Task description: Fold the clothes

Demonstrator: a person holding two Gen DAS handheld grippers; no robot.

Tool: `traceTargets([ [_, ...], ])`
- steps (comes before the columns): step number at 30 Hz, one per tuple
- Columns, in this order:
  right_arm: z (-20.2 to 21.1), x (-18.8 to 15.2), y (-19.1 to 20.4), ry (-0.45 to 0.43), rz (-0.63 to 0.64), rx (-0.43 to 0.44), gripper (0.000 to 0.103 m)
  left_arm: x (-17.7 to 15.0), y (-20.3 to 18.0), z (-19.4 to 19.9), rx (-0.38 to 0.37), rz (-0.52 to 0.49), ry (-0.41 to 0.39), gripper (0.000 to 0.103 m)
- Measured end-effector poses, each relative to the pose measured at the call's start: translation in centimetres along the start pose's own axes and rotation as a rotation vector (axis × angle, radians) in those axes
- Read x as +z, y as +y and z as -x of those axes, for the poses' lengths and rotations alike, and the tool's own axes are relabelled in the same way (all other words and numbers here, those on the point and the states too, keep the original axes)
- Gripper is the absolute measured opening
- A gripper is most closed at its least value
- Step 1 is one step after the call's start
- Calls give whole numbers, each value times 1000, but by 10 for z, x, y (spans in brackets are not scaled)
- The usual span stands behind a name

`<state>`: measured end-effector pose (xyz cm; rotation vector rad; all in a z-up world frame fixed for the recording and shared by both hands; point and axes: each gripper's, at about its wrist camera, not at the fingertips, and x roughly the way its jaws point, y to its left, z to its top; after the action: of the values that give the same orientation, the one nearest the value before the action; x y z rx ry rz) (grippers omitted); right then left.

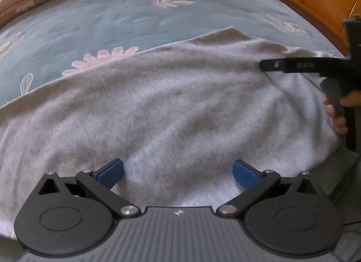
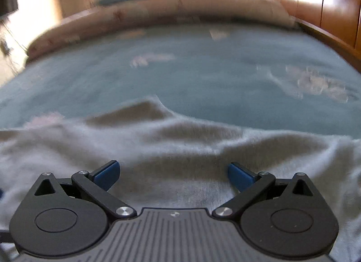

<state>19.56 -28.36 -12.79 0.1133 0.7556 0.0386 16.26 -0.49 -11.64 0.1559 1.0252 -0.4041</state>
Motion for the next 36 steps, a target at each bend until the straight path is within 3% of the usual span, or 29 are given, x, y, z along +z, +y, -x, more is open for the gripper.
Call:
traceTargets([
  [10, -4, -8, 2, -37, 22, -7, 103, 3, 4, -3, -5, 28, -1, 102],
  [17, 25, -2, -8, -113, -103, 113, 103, 29, -8, 11, 74, 1, -39, 102],
  [20, 38, -5, 0, -131, -109, 50, 103, 63, -17, 25, 46, -20, -99, 102],
  [23, 46, -15, 7, -144, -109, -6, 103, 102, -38, 27, -8, -66, -132, 102],
  [25, 48, -22, 9, -133, -96, -17, 103, 127, -56, 19, -83, -72, -137, 102],
  [29, 43, -30, 13, -63, -31, -13, 103, 167, -95, -17, -375, -9, -67, 102],
  [31, 40, -31, 13, -37, -22, -9, 103, 179, -111, -42, -472, 18, -8, 102],
  [33, 37, -32, 12, -20, -19, -7, 103, 191, -122, -70, -522, 43, 56, 102],
  [36, 38, -32, 9, -15, -17, -6, 103, 200, -128, -102, -536, 80, 126, 102],
])
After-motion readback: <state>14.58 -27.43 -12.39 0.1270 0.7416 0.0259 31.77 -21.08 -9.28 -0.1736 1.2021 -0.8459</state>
